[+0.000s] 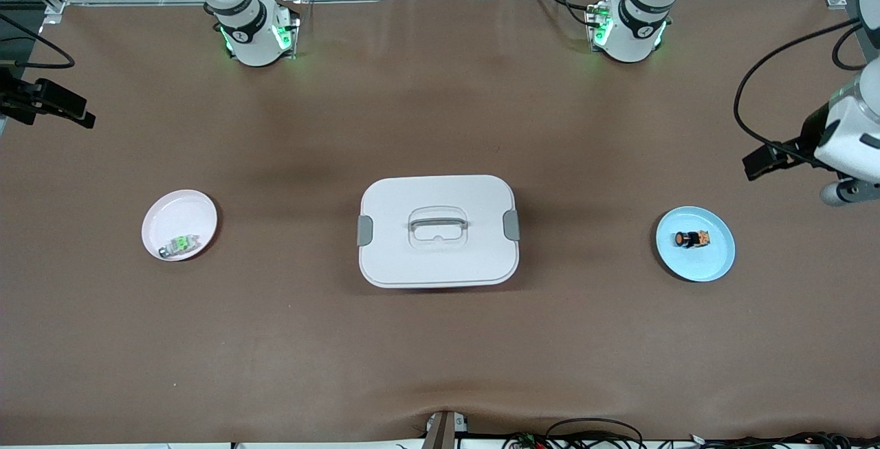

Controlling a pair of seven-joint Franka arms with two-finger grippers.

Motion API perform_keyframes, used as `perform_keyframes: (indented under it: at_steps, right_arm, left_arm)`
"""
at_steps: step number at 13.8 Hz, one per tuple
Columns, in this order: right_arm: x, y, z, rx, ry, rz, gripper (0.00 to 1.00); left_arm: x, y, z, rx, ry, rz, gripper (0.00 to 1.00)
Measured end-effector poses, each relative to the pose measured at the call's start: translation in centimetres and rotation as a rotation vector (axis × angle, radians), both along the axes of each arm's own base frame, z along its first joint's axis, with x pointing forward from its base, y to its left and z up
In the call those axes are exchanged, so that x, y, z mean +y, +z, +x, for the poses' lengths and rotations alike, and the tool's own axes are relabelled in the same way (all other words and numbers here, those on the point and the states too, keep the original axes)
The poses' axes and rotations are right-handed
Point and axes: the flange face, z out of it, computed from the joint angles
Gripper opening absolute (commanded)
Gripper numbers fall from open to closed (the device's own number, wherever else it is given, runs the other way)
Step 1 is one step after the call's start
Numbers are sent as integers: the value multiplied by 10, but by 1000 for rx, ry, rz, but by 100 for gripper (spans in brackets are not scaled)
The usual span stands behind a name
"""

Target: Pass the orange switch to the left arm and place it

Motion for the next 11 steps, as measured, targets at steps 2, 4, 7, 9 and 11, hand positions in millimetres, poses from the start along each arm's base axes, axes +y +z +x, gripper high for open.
perform_keyframes:
  at_steps: [2,4,7,9,11]
  right_arm:
    - [0,0,0,0,0,0,100]
    - [0,0,0,0,0,0,100]
    - [0,0,0,0,0,0,100]
    - [0,0,0,0,0,0,100]
    - [0,0,0,0,0,0,100]
  left_arm:
    - [-18,14,-13,1,-31,-19,100]
    - [-33,26,-24,-4,-53,-34,100]
    - [-43,40,-36,-16,-68,-30,100]
    - [-40,42,-39,-12,-71,-30,100]
    - [-34,39,-39,1,-82,-56,100]
